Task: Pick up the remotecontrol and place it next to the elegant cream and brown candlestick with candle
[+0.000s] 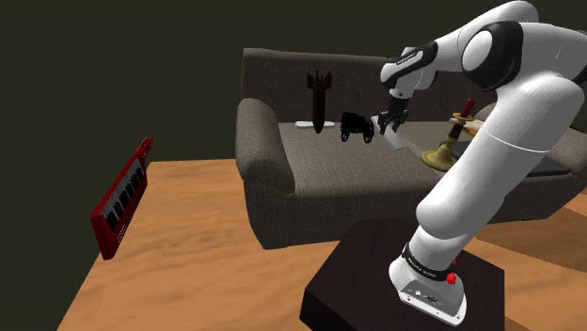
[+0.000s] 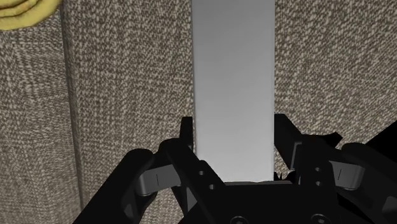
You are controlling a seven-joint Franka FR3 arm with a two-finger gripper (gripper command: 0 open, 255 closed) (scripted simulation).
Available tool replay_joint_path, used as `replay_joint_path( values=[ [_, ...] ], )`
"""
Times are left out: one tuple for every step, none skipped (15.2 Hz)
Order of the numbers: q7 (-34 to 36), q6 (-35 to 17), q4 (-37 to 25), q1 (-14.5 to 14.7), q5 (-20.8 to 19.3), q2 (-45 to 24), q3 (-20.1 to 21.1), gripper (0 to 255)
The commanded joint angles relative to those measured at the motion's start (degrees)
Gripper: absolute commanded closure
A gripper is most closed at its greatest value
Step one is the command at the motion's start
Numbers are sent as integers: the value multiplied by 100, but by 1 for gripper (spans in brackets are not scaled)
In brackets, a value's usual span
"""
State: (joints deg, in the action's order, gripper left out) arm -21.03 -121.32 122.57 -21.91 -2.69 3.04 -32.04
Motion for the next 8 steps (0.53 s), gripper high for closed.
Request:
replay_joint_path(
  values=[
    [-23,-169,126,0,25,-46,-5,255],
    [-38,-245,171,0,47,-84,-10,255],
    [-55,-322,214,-1,70,-123,-15,255],
    [-72,-398,255,-2,95,-163,-19,255],
    [-91,-474,296,-4,121,-205,-23,255],
    [-110,-551,335,-5,148,-248,-27,255],
    [-131,-627,373,-6,177,-293,-30,255],
    [-152,-702,410,-8,208,-339,-33,255]
  ],
)
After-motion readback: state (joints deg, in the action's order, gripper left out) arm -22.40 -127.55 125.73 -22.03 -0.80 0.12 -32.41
